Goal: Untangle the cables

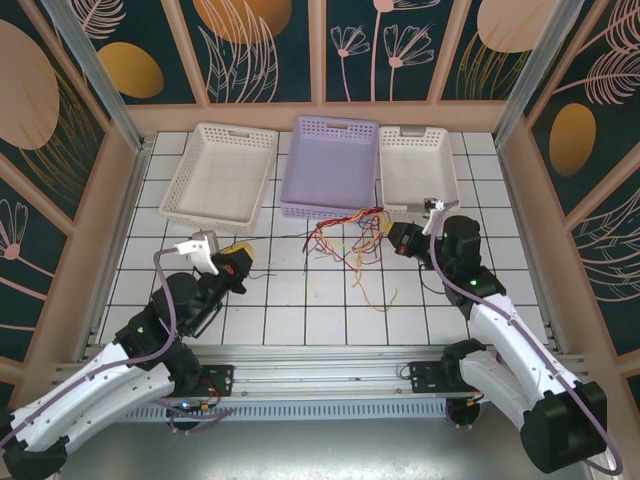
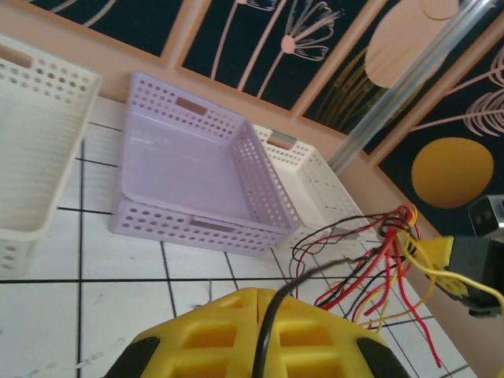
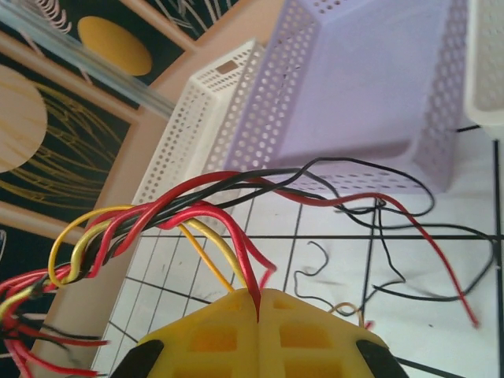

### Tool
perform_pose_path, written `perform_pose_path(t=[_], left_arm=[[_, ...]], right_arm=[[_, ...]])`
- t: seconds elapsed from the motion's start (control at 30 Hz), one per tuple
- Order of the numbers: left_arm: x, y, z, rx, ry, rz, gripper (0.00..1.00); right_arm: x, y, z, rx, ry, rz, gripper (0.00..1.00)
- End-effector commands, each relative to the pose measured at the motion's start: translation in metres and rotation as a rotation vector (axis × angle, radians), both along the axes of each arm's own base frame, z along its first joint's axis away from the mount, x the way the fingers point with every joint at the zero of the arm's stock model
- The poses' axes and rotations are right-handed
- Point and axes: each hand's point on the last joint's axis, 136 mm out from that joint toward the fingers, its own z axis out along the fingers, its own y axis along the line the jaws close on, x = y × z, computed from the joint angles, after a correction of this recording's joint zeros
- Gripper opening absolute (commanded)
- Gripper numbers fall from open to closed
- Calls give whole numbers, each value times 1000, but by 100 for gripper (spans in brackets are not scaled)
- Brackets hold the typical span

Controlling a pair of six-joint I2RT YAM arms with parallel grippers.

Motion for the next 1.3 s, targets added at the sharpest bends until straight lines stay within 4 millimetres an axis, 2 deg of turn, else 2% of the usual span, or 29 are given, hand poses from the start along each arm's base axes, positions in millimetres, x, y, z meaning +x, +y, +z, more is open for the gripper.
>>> perform_pose_path(t=[0.0,0.2,0.5,0.73,1.0,1.27], left_arm=[[-1,23,22,12,-9,90,0],[-9,48,70,8,-60,154,0],[-17,69,120,28,-110,198,0],[-16,86,139,69,-103,278,0],[-14,97,157,100,-100,339,0],[-24,132,186,80,-126,468,0]], right_arm=[[3,-13,-14,17,29,-48,0],[2,-35,-53,25,116,-111,0],[0,-57,-86,7,182,-181,0],[-1,-76,-107,-19,241,-242,0],[-1,-98,-119,-91,282,-327,0],[-8,-131,-139,-149,360,-489,0]])
